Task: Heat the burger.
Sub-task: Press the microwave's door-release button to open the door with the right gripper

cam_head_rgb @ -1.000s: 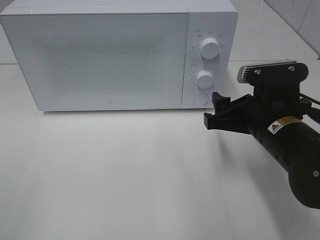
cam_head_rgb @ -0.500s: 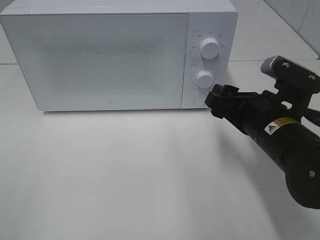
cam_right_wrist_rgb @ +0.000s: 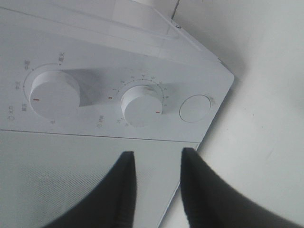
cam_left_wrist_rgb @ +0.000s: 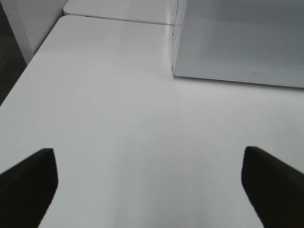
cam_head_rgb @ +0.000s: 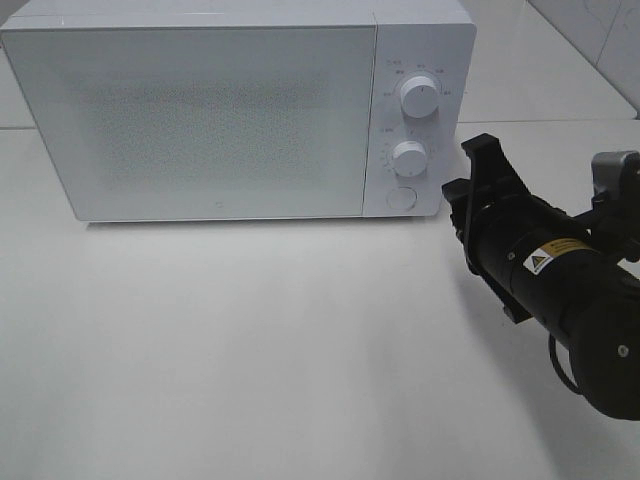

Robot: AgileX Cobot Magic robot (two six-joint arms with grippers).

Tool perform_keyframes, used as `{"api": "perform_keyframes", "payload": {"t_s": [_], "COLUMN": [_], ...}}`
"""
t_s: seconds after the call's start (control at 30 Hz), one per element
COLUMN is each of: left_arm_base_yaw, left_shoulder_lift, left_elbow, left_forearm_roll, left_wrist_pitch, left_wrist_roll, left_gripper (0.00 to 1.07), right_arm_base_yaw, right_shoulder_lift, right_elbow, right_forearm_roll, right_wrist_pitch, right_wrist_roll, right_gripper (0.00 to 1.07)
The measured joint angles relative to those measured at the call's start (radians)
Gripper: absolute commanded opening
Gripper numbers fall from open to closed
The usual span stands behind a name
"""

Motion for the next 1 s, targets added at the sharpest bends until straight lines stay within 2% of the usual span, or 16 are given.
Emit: {"api": "perform_keyframes", "payload": {"t_s": [0.03, 0.07, 0.1, 0.17, 0.4, 0.67, 0.73, 0.93, 1.0], "left_arm_base_yaw": [0.000, 0.000, 0.000, 0.000, 0.000, 0.000, 0.000, 0.000, 0.000], "left_shoulder_lift": [0.000, 0.000, 0.000, 0.000, 0.000, 0.000, 0.000, 0.000, 0.000], "left_elbow": [0.000, 0.000, 0.000, 0.000, 0.000, 0.000, 0.000, 0.000, 0.000], "left_forearm_roll": [0.000, 0.000, 0.000, 0.000, 0.000, 0.000, 0.000, 0.000, 0.000], "left_wrist_pitch": [0.000, 0.000, 0.000, 0.000, 0.000, 0.000, 0.000, 0.000, 0.000], "left_wrist_roll": [0.000, 0.000, 0.000, 0.000, 0.000, 0.000, 0.000, 0.000, 0.000], "left_gripper": [0.98, 0.98, 0.98, 0.98, 0.98, 0.98, 0.98, 0.98, 0.98], "right_arm_base_yaw": [0.000, 0.000, 0.000, 0.000, 0.000, -0.003, -0.029, -0.062, -0.088], "right_shoulder_lift": [0.000, 0.000, 0.001, 0.001, 0.001, 0.096, 0.155, 0.195, 0.223], "right_elbow": [0.000, 0.000, 0.000, 0.000, -0.018, -0.107, -0.148, -0.184, -0.230], "right_forearm_roll": [0.000, 0.000, 0.000, 0.000, 0.001, 0.001, -0.019, -0.035, -0.047], "right_wrist_pitch": [0.000, 0.012, 0.024, 0.039, 0.075, 0.112, 0.140, 0.148, 0.151], "right_wrist_roll": [0.000, 0.067, 0.087, 0.129, 0.165, 0.237, 0.297, 0.320, 0.321], "right_gripper": [0.16, 0.12, 0.03, 0.00, 0.00, 0.00, 0.00, 0.00, 0.00]}}
